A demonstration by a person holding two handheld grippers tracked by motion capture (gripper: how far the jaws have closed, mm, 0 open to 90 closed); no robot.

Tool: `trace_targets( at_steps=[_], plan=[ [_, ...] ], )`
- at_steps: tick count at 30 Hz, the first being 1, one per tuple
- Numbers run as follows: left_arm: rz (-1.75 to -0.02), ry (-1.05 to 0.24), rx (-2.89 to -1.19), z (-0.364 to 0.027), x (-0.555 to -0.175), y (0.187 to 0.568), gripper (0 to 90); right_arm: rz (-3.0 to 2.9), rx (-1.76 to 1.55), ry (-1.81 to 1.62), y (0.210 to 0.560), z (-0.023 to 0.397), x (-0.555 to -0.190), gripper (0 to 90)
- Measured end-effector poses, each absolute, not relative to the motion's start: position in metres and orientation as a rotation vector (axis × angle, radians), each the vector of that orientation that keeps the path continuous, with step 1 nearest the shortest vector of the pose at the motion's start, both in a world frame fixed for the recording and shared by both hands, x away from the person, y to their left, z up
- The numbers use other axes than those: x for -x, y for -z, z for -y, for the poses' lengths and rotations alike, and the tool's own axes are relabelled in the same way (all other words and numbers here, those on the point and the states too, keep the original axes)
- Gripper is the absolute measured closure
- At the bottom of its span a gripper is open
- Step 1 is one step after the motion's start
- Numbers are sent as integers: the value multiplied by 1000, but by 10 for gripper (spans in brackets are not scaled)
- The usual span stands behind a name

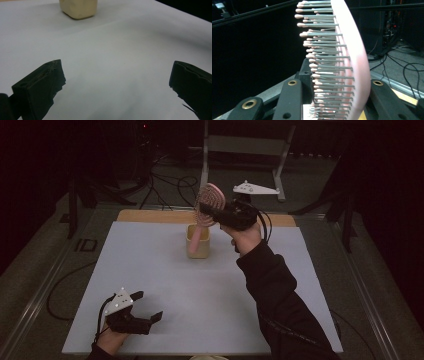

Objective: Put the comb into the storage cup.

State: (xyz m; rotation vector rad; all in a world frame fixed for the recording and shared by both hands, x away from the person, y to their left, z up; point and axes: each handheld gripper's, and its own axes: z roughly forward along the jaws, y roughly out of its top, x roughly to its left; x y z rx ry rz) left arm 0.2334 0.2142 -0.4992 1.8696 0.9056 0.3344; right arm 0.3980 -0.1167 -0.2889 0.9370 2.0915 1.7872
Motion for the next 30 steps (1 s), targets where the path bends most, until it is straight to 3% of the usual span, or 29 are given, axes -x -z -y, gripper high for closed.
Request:
trace_targets(
  at_steps=[30],
  plan=[
    [-878,-332,-1865,-216,-232,498,1,-2005,-1002,-1721,296,111,-447,638]
  ],
)
